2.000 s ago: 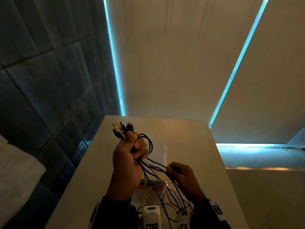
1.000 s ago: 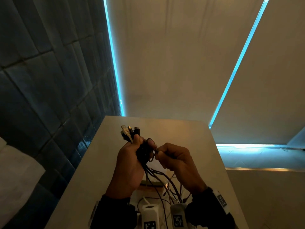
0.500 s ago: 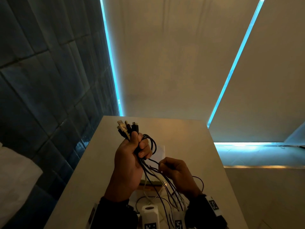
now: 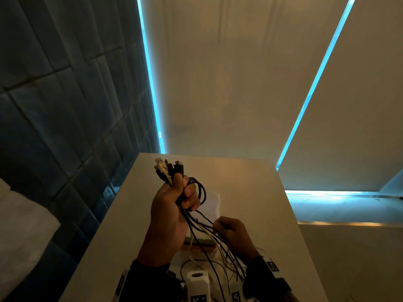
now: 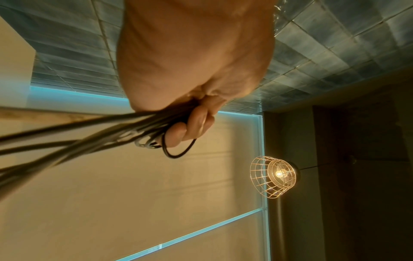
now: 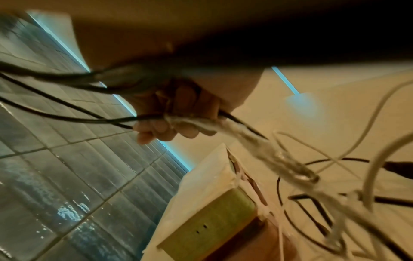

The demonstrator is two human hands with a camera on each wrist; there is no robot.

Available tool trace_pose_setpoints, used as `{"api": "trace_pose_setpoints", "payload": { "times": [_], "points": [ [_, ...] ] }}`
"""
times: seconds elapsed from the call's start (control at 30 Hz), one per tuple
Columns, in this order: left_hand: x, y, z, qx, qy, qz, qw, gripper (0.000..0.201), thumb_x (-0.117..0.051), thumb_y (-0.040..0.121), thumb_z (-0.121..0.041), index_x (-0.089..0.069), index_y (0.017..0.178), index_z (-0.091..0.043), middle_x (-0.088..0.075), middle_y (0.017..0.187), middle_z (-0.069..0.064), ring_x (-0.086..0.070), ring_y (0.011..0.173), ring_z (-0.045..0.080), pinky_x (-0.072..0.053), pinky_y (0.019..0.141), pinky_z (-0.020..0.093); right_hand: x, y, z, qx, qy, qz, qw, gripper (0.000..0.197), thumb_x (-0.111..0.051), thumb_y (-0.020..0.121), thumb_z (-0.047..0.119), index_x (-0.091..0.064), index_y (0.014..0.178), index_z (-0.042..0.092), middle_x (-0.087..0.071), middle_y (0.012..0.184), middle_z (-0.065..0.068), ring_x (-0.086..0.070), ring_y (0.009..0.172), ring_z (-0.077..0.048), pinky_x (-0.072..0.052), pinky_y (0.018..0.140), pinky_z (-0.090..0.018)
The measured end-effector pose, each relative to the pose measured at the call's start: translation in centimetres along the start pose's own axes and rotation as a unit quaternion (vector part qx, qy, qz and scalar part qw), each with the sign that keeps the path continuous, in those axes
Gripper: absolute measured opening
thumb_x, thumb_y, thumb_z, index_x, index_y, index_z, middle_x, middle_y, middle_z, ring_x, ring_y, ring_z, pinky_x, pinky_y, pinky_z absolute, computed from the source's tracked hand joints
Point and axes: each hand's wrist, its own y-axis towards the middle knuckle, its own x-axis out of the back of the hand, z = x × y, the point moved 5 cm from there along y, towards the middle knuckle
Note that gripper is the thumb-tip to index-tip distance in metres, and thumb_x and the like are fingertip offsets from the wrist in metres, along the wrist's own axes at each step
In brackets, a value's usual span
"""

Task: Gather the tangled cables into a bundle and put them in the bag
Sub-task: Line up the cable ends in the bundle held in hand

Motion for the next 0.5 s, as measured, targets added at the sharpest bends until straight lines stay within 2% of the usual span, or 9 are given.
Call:
{"api": "trace_pose_setpoints", "payload": {
  "times": [0.13, 0.23, 0.3, 0.4, 0.5],
  "points": [
    [0.5, 0.4, 0.3, -0.004, 0.038, -0.023, 0.999, 0.027, -0.037, 0.095, -0.026, -0.037, 0.072, -0.013, -0.041, 0.056, -0.005, -0.029, 0.043, 0.006, -0.030, 0.044, 0.020, 1.1, 0.8, 0.1, -0.038, -0.015, -0.051, 0.998, 0.028, -0.058, 0.087, 0.008, -0.064, 0.062, 0.020, -0.054, 0.052, 0.009, -0.046, 0.051, -0.001, -0.039, 0.058, -0.024],
    [0.9, 0.7, 0.2, -0.001, 0.074, -0.044, 0.996, 0.031, -0.032, 0.101, -0.023, -0.037, 0.072, -0.013, -0.041, 0.056, -0.005, -0.030, 0.044, 0.007, -0.030, 0.044, 0.020, 3.0, 1.2, 3.3, -0.027, 0.055, -0.119, 0.991, 0.020, -0.058, 0.089, 0.013, -0.065, 0.071, 0.013, -0.050, 0.055, 0.002, -0.041, 0.050, -0.010, -0.035, 0.050, -0.025],
    [1.0, 0.8, 0.4, 0.005, 0.093, -0.057, 0.994, 0.031, -0.033, 0.101, -0.022, -0.039, 0.072, -0.013, -0.042, 0.058, -0.004, -0.031, 0.044, 0.007, -0.031, 0.045, 0.021, 4.0, 1.2, 6.2, 0.001, 0.125, -0.135, 0.983, 0.018, -0.057, 0.091, 0.011, -0.064, 0.075, 0.006, -0.045, 0.056, -0.004, -0.035, 0.049, -0.011, -0.030, 0.045, -0.022],
    [1.3, 0.9, 1.0, 0.024, 0.114, -0.079, 0.990, 0.029, -0.035, 0.101, -0.019, -0.041, 0.074, -0.013, -0.045, 0.061, -0.002, -0.036, 0.046, 0.008, -0.032, 0.047, 0.022, 4.4, 0.7, 10.4, 0.059, 0.176, -0.111, 0.976, 0.019, -0.055, 0.094, 0.011, -0.063, 0.078, 0.003, -0.041, 0.056, -0.004, -0.031, 0.049, -0.012, -0.026, 0.044, -0.023],
    [1.5, 0.8, 1.4, 0.037, 0.126, -0.099, 0.986, 0.027, -0.036, 0.102, -0.019, -0.045, 0.077, -0.012, -0.052, 0.065, 0.002, -0.046, 0.052, 0.012, -0.034, 0.051, 0.025, 3.8, -0.2, 13.4, 0.114, 0.192, -0.059, 0.973, 0.018, -0.055, 0.093, 0.006, -0.062, 0.078, 0.002, -0.041, 0.053, 0.001, -0.032, 0.048, -0.009, -0.027, 0.045, -0.021]
  ]
}}
